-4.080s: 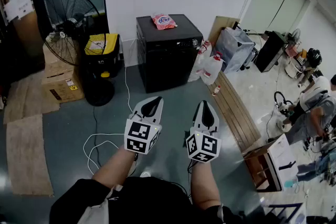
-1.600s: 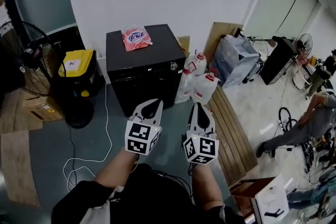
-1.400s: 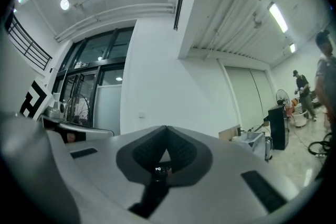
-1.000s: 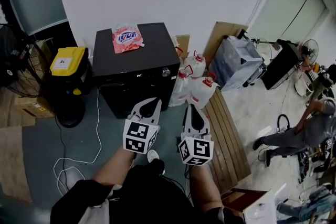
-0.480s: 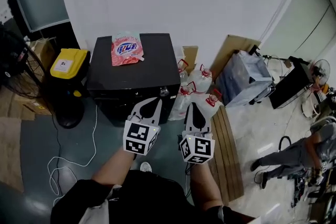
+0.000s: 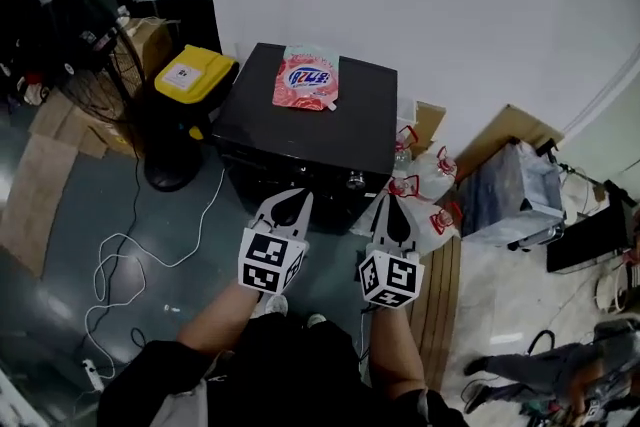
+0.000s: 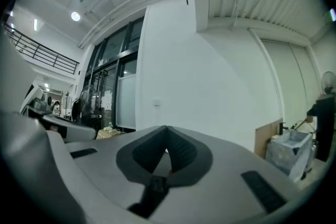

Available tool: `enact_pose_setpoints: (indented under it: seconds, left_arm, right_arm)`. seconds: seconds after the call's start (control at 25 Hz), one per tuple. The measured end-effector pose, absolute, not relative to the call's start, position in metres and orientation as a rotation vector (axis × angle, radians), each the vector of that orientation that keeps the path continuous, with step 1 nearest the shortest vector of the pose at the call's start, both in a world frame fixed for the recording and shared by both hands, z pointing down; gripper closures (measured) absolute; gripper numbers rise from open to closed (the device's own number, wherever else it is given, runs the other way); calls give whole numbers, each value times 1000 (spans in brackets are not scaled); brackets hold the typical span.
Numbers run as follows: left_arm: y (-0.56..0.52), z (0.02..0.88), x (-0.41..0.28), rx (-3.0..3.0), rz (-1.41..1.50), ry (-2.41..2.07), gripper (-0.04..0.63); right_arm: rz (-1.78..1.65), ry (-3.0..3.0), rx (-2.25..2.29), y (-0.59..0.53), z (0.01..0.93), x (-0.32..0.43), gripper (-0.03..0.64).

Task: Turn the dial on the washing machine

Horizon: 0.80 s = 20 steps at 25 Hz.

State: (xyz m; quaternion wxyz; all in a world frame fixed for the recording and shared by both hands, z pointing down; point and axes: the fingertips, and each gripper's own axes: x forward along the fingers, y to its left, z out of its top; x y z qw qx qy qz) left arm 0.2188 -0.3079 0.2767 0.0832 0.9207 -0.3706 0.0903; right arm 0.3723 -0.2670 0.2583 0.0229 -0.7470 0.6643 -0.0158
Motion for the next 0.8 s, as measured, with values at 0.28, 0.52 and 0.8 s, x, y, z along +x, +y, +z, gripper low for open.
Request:
enact_pose_setpoints:
  seconds: [0.28, 0.52, 0.8]
  left_arm:
    - [-282, 305, 207, 2613, 281, -1303, 589]
    - [-282, 346, 209, 2579, 266, -1363, 589]
    - [-295, 433, 209, 2599, 239, -1328, 589]
  right_arm:
    - [-36, 2242, -2199, -269, 287, 378, 561]
    - [-6, 2380, -2216, -287, 347, 379, 501]
    - [75, 2448, -2333, -320, 453, 382, 437]
